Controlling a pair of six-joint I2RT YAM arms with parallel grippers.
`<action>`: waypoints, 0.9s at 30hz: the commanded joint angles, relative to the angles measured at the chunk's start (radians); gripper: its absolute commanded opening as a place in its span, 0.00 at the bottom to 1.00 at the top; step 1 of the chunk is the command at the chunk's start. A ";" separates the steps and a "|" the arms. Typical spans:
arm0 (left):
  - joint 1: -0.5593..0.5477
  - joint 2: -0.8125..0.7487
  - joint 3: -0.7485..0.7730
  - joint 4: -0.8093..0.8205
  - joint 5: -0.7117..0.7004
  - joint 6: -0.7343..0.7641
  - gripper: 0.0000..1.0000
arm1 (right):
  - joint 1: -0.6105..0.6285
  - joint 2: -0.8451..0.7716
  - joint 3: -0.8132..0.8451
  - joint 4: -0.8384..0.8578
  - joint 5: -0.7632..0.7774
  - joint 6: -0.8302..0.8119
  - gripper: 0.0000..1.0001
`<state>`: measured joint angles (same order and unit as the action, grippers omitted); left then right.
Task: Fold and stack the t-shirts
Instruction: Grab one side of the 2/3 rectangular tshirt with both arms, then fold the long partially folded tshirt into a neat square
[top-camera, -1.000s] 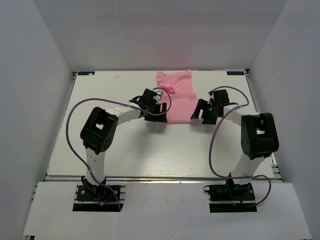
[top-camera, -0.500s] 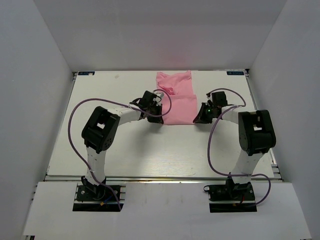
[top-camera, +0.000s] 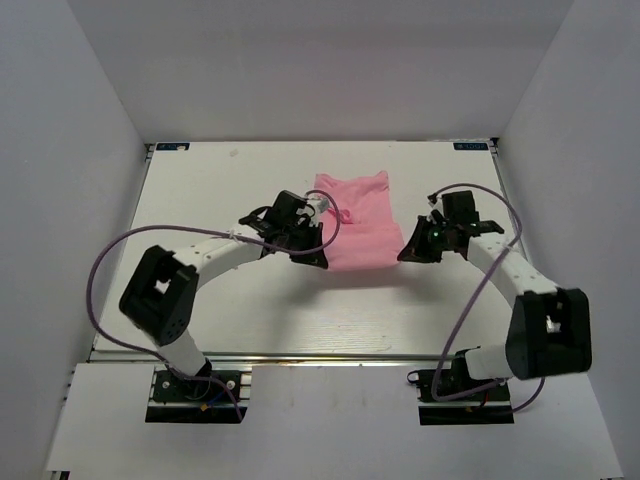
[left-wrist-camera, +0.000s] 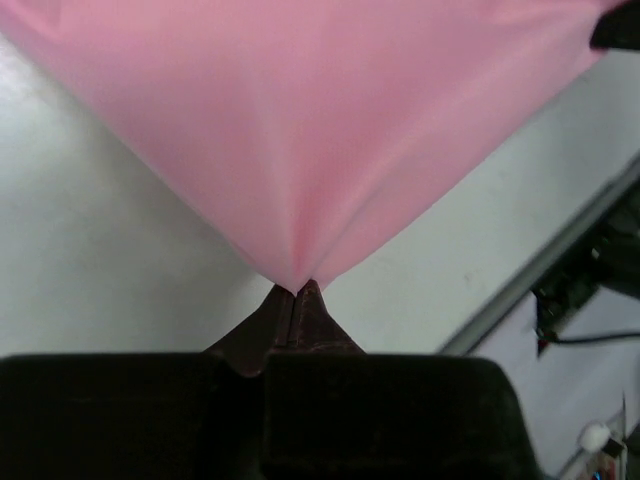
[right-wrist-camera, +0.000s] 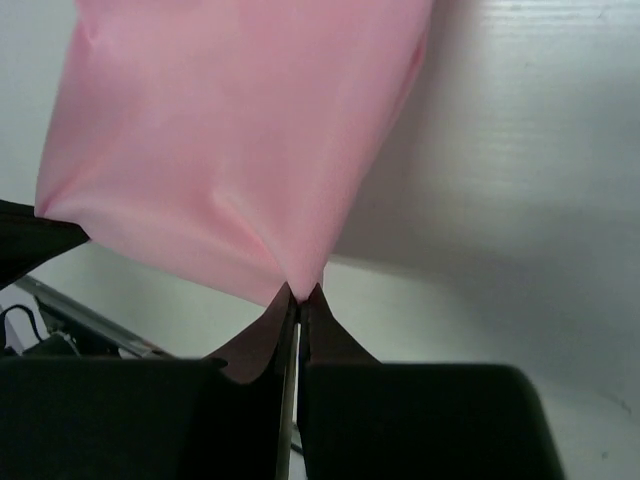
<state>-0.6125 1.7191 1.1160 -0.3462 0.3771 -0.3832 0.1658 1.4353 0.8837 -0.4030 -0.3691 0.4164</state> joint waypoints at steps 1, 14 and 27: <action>-0.018 -0.160 -0.038 -0.089 0.088 -0.010 0.00 | -0.002 -0.117 0.012 -0.198 -0.001 -0.030 0.00; -0.027 -0.299 0.157 -0.280 -0.015 -0.037 0.00 | -0.008 -0.159 0.313 -0.407 -0.096 -0.082 0.00; 0.014 -0.136 0.333 -0.323 -0.348 -0.144 0.00 | -0.041 0.071 0.382 -0.132 -0.373 0.028 0.00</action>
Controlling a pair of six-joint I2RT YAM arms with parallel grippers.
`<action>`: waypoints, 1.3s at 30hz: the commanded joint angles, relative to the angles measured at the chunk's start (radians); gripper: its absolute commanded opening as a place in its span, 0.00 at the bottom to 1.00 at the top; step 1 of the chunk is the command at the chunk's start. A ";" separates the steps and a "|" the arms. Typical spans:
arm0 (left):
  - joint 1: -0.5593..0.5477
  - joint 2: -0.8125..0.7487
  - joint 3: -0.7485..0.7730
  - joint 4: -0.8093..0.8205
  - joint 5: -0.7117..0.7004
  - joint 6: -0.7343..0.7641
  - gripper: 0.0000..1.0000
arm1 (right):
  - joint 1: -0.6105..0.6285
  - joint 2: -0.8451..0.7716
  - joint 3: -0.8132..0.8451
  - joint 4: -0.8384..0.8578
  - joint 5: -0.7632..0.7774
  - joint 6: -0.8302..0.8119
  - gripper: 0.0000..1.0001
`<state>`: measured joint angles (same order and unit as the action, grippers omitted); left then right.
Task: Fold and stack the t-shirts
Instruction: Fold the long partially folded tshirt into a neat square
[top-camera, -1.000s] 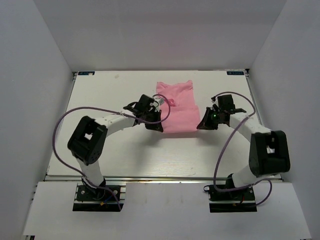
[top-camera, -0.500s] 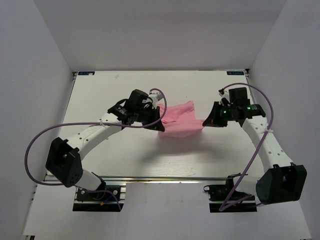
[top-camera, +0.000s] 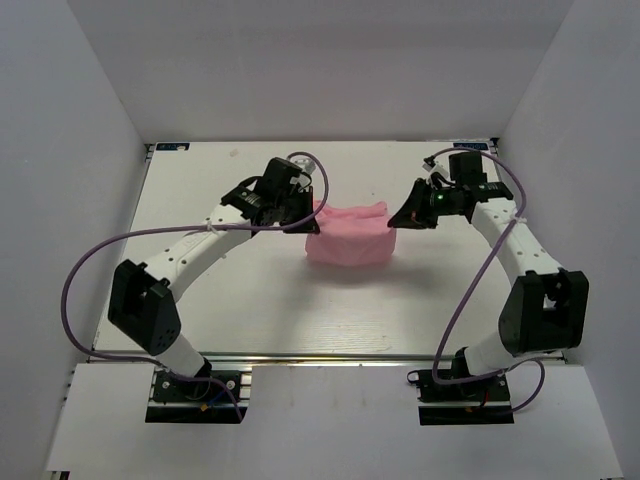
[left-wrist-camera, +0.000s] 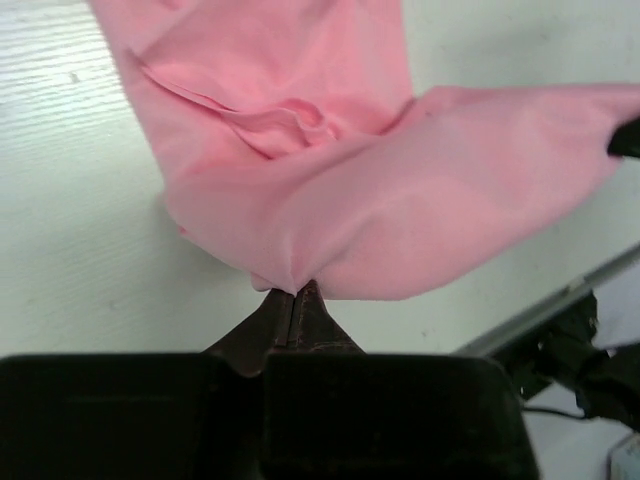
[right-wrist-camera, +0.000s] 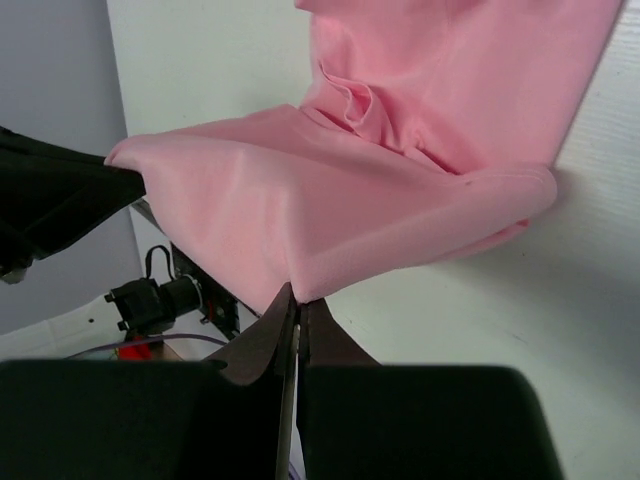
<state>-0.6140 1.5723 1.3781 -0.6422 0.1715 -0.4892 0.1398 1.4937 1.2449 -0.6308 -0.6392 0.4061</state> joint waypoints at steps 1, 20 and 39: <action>0.028 0.035 0.085 -0.036 -0.189 -0.055 0.00 | -0.017 0.045 0.030 0.101 -0.100 0.046 0.00; 0.155 0.477 0.539 -0.039 -0.054 0.052 0.00 | -0.086 0.379 0.197 0.275 -0.188 0.100 0.00; 0.204 0.673 0.639 0.297 0.088 0.093 0.13 | -0.124 0.621 0.476 0.359 -0.085 0.040 0.00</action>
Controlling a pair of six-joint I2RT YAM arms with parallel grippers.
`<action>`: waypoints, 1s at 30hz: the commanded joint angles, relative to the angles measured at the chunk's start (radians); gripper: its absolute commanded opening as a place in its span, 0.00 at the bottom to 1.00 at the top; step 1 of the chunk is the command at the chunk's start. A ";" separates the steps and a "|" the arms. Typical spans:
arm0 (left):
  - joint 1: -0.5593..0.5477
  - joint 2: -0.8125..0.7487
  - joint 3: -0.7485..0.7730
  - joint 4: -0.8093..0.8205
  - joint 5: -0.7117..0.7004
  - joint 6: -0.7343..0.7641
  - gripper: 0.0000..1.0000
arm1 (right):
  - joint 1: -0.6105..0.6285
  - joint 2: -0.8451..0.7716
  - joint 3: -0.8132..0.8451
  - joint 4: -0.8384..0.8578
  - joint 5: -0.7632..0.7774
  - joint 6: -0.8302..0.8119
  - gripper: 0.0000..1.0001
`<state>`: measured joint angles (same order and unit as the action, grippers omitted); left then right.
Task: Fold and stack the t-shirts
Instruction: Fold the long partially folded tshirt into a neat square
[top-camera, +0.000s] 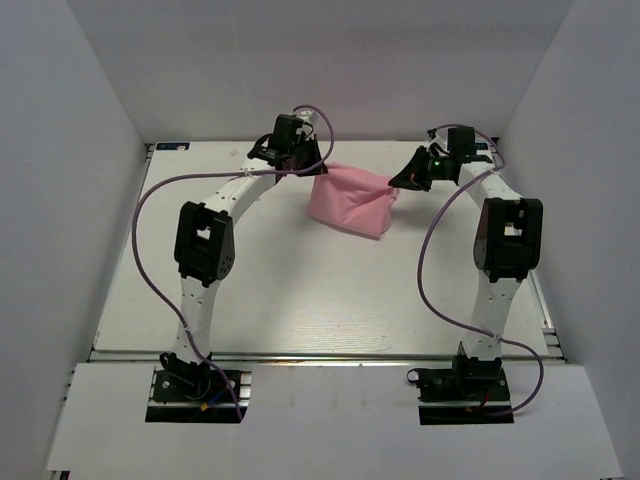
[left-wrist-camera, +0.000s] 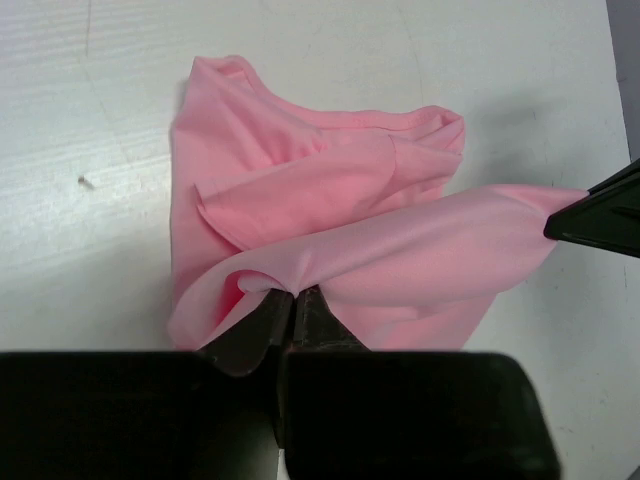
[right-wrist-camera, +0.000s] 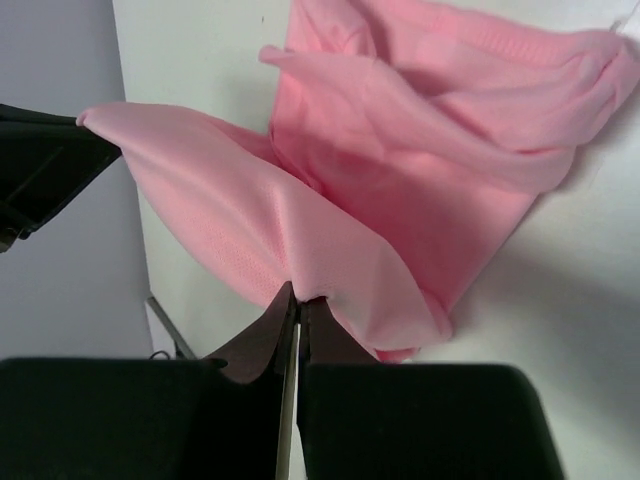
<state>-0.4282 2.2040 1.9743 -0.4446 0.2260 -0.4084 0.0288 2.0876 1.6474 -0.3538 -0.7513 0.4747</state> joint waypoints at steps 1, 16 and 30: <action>0.029 0.057 0.043 0.131 0.047 0.013 0.13 | -0.018 0.052 0.087 0.091 0.029 -0.028 0.00; 0.059 0.199 0.191 0.388 0.105 -0.013 1.00 | -0.055 0.181 0.410 0.158 0.173 0.001 0.90; 0.019 0.129 -0.063 0.427 0.289 0.065 1.00 | 0.063 0.045 0.082 0.105 0.092 -0.127 0.90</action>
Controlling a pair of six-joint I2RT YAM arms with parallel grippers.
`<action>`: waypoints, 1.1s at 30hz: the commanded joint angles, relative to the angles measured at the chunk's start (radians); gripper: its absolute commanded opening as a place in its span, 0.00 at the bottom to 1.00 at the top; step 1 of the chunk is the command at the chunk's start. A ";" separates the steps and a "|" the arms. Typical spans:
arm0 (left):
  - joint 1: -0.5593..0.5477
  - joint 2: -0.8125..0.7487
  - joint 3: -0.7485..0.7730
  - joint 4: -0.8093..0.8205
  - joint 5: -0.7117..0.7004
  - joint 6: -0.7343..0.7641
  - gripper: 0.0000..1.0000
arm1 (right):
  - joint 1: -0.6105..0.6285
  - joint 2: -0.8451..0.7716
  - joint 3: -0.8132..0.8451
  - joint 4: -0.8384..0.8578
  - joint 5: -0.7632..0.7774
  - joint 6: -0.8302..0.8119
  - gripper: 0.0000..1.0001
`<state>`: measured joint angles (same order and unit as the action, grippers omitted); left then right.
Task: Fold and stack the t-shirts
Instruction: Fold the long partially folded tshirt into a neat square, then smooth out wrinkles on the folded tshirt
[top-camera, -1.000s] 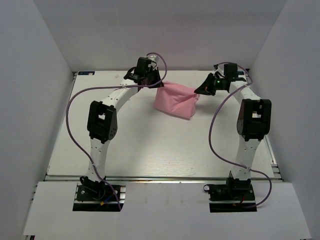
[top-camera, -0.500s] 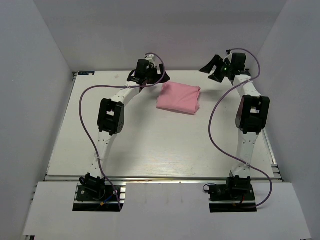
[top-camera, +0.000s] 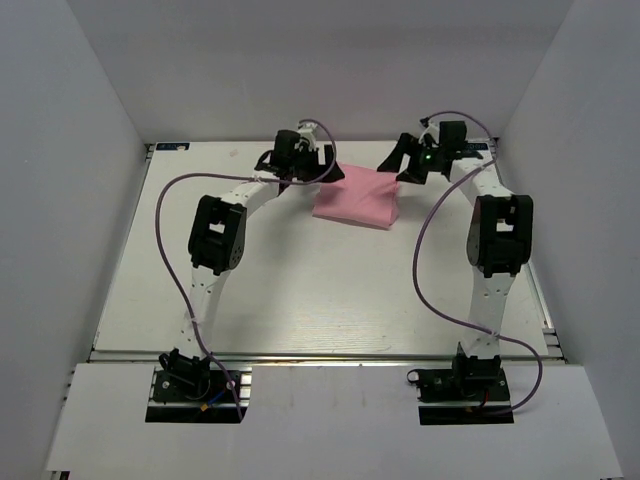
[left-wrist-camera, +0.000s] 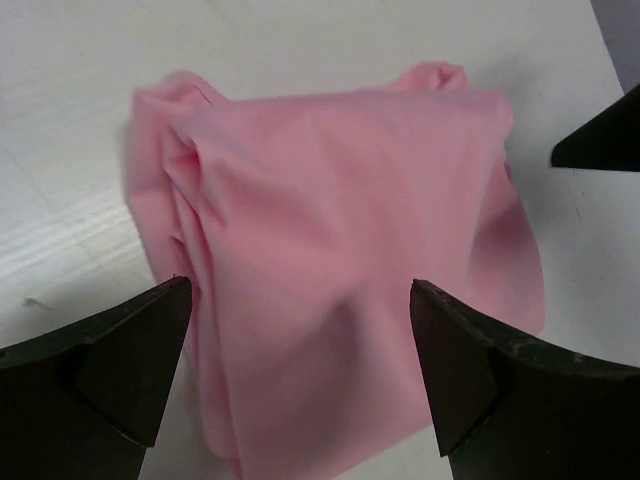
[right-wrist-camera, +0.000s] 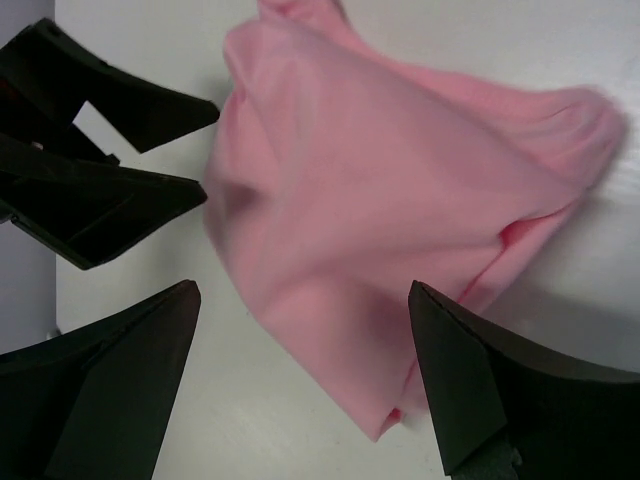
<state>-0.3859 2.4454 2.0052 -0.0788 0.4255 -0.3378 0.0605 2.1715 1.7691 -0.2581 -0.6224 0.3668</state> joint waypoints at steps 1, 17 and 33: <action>-0.024 -0.127 -0.165 0.085 0.090 -0.015 1.00 | 0.035 -0.026 -0.059 0.032 -0.037 -0.009 0.90; -0.093 -0.350 -0.692 0.080 0.101 -0.053 1.00 | 0.081 -0.094 -0.450 0.100 -0.046 0.006 0.90; -0.176 -0.780 -0.886 -0.102 -0.234 -0.064 1.00 | 0.131 -0.700 -0.860 -0.001 0.137 -0.022 0.90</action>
<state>-0.5621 1.6596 1.0321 -0.1242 0.2928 -0.4152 0.1967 1.5078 0.8417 -0.2138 -0.5591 0.3824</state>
